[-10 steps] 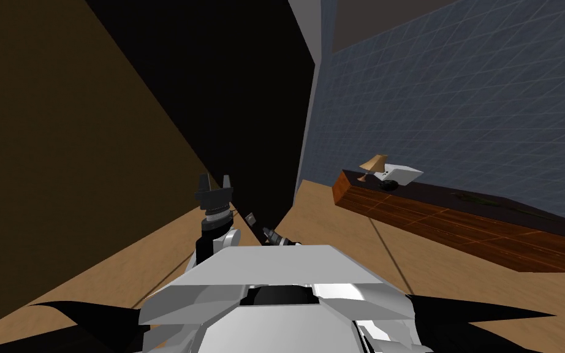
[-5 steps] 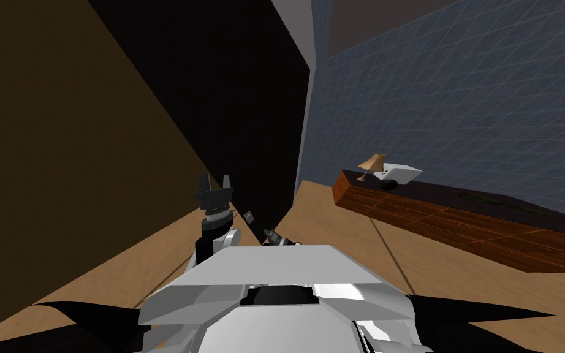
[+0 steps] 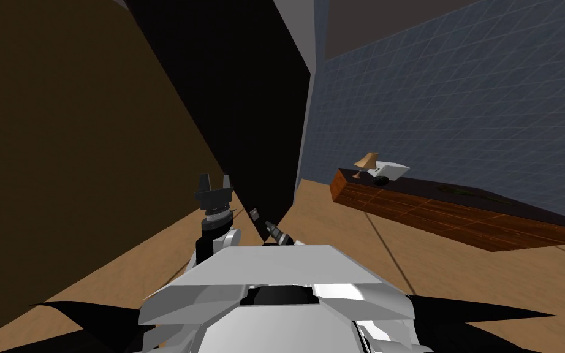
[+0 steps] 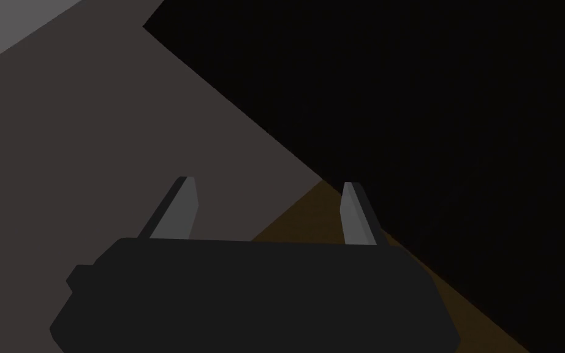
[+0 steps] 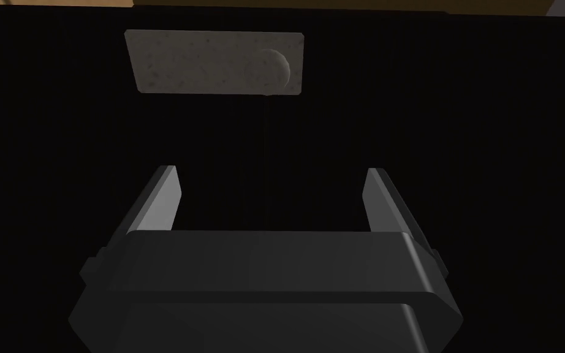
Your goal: Push the door open
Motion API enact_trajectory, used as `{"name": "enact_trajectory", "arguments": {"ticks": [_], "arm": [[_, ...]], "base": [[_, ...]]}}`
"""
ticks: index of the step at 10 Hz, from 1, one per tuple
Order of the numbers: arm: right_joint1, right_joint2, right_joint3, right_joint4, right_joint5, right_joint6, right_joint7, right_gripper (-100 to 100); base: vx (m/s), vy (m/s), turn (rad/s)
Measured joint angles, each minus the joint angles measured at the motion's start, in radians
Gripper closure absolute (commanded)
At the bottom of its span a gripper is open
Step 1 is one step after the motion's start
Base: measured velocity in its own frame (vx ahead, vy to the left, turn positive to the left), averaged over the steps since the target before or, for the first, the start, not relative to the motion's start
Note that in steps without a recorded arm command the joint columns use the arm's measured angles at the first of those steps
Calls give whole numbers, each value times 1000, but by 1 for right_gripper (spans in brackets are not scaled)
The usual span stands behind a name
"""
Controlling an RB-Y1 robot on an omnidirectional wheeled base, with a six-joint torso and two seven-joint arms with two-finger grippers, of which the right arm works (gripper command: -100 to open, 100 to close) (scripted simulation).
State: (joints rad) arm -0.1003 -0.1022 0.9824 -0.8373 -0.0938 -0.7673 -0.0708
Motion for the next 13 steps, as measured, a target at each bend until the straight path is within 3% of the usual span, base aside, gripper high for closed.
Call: {"name": "enact_trajectory", "arguments": {"ticks": [2, 12, 13], "arm": [[6, 12, -40, -5, -2, 20, 15, -100], [0, 32, -68, 27, 2, 14, 28, -100], [0, 33, -68, 27, 2, 14, 28, 100]], "base": [[-68, 77, -41], [112, 133, 23], [-11, -5, -5]]}}
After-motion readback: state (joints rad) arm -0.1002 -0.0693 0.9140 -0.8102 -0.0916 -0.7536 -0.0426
